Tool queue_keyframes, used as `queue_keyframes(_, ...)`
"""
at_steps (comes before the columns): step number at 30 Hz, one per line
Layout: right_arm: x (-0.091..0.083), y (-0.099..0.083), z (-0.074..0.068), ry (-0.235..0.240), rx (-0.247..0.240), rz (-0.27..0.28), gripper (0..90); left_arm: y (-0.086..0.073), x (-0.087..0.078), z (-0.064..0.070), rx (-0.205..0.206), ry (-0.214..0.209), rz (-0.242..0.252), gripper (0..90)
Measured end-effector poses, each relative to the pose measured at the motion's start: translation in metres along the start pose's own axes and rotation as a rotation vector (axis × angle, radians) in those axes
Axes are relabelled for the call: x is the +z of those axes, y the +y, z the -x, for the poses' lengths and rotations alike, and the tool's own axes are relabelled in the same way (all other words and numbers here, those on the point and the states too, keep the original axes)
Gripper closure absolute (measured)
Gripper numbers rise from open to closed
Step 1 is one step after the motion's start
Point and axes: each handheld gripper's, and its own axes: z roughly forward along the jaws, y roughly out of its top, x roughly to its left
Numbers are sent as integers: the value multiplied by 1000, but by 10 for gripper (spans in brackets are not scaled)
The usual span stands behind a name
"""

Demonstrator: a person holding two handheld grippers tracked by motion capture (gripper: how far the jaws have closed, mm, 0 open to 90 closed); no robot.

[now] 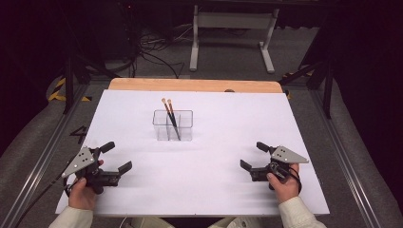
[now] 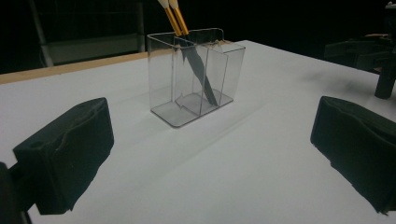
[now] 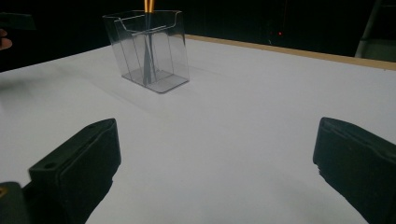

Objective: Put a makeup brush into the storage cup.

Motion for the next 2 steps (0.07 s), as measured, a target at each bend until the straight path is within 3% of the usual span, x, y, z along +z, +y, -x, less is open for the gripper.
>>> queue_keyframes(2, -1, 0, 0, 6, 3, 4, 14, 0, 0, 0, 1, -1, 0, 0)
